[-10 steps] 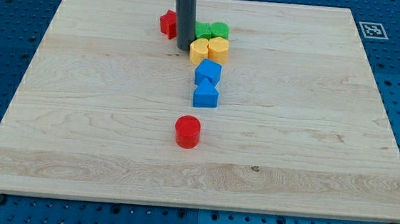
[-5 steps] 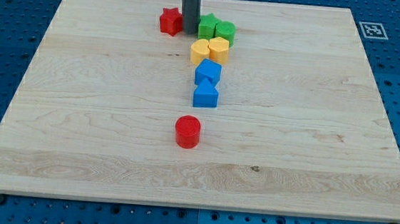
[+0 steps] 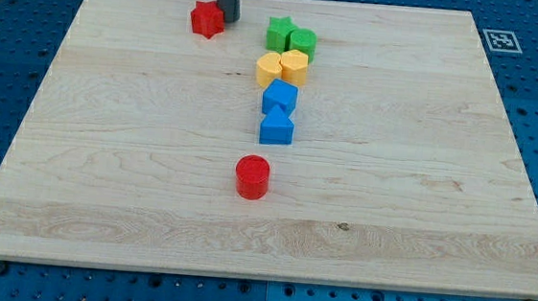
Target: Separate red star from the green star
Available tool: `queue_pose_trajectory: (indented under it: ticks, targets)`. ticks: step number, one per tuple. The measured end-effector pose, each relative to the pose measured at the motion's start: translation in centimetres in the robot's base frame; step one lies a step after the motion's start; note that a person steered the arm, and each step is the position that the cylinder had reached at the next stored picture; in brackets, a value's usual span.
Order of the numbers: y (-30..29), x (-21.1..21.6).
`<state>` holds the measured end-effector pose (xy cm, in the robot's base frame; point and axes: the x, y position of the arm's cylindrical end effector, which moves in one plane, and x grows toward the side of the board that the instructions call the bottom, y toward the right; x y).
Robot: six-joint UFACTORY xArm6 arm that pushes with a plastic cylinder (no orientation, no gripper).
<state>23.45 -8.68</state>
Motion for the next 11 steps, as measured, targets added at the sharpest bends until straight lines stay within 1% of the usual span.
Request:
queue_pose_trajectory:
  ticks: [1,3,4,5,6,7,8,10,11]
  targets:
    - [-1.3,-0.1]
    - [-1.7,2.6]
    - [-3.1,0.1]
    - [-4.9,-1.0]
    - [-4.9,2.4]
    - [-4.4,4.2]
    - [-4.0,5.7]
    - [-4.0,7.0]
    - [-3.9,8.7]
